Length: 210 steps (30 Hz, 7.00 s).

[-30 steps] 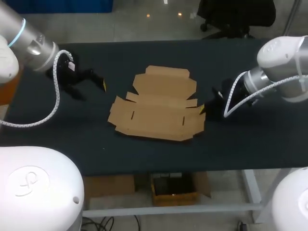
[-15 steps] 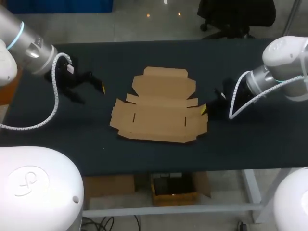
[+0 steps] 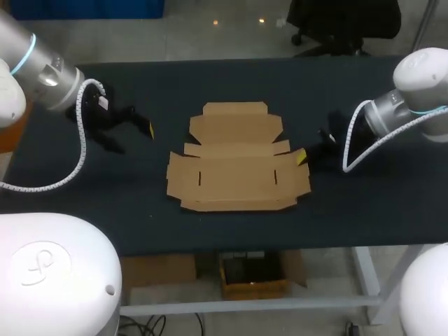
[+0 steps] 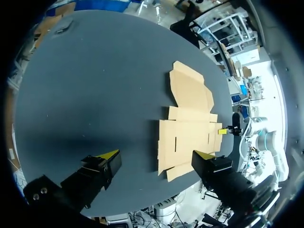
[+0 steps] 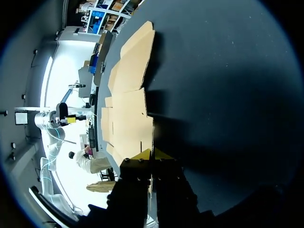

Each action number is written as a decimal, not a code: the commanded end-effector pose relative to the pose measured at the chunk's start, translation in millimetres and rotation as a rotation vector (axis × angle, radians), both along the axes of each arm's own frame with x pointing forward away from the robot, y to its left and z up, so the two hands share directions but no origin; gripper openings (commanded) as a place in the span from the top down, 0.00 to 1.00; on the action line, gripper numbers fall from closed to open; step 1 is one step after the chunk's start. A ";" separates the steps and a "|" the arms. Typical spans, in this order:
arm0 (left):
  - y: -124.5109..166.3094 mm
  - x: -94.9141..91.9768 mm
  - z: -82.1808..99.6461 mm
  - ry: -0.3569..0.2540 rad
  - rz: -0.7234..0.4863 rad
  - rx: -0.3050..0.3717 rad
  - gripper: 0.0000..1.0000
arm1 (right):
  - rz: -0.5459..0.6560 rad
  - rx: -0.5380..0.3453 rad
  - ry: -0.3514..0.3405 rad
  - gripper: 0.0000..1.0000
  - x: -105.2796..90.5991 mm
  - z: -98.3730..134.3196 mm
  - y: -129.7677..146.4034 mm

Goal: Assemble the packaging by folding the flat box into shape, placing the metal phone stand inside, and closing the box properly

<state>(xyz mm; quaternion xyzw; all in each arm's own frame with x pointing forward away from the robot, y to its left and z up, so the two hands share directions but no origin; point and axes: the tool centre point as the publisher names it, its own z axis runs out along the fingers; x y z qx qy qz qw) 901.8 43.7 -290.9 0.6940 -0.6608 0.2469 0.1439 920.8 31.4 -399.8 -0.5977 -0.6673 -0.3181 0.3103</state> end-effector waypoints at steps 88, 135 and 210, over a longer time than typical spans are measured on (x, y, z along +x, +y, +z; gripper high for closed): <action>-1.7 -7.7 53.3 -0.059 -0.008 0.119 1.00 | -0.116 -0.153 -0.048 1.00 12.0 142.7 -55.1; -33.1 41.9 -13.6 -0.162 -0.106 0.070 1.00 | -0.120 -0.221 0.004 1.00 38.2 61.6 -30.7; -62.5 86.0 -84.0 -0.154 -0.295 -0.055 1.00 | 0.023 -0.130 -0.069 1.00 74.6 -8.3 -5.7</action>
